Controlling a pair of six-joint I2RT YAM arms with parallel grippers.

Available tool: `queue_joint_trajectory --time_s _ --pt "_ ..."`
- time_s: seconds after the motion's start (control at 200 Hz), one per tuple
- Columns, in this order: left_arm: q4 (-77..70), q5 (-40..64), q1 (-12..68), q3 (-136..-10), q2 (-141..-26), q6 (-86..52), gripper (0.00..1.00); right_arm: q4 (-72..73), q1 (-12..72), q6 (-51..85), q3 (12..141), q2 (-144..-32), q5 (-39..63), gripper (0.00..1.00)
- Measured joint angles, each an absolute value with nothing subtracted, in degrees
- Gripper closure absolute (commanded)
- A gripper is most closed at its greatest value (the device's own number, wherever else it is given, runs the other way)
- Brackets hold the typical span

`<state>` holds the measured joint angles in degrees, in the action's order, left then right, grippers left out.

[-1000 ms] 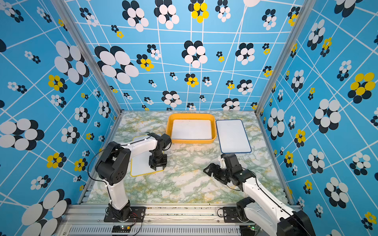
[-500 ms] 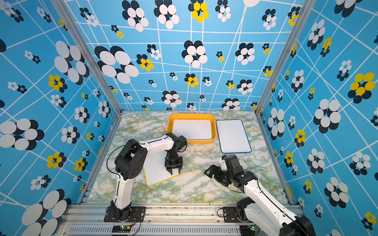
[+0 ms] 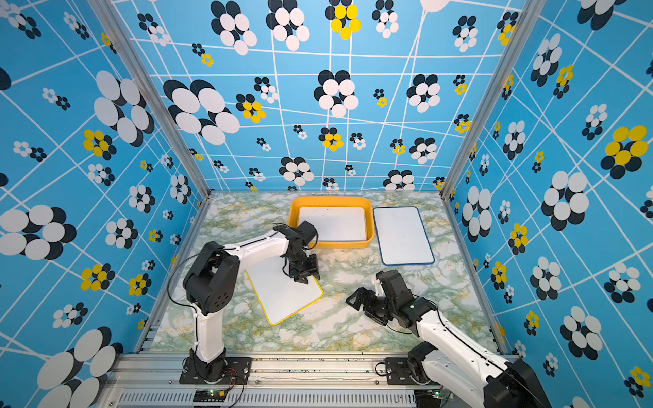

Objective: Put the whiteboard into the storage box
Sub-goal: Move the whiteboard to the center of the board.

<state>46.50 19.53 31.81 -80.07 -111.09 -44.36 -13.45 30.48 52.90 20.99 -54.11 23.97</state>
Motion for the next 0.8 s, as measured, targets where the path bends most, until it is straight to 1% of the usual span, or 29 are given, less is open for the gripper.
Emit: queue_joint_trajectory --time_s 0.17,0.295,0.455,0.655,0.8 --pt "49.82 10.52 17.56 -77.17 -99.90 -40.73 0.48 -7.25 37.06 56.99 21.04 -60.12 21.10 0.06" --pt "50.15 5.89 11.14 -76.73 -97.93 -38.85 0.47 -0.45 40.25 61.28 21.04 -65.23 19.81 0.06" --pt "47.62 2.48 6.42 -76.25 -102.02 -37.85 0.46 5.43 42.24 65.41 22.41 -69.58 17.74 0.06" --pt "40.95 1.41 3.70 -76.23 -109.25 -38.06 0.46 12.78 45.91 69.60 26.81 -77.43 16.40 0.06" --pt "37.56 1.45 2.24 -76.23 -111.26 -38.11 0.46 19.92 47.57 73.32 27.66 -83.44 16.75 0.06"
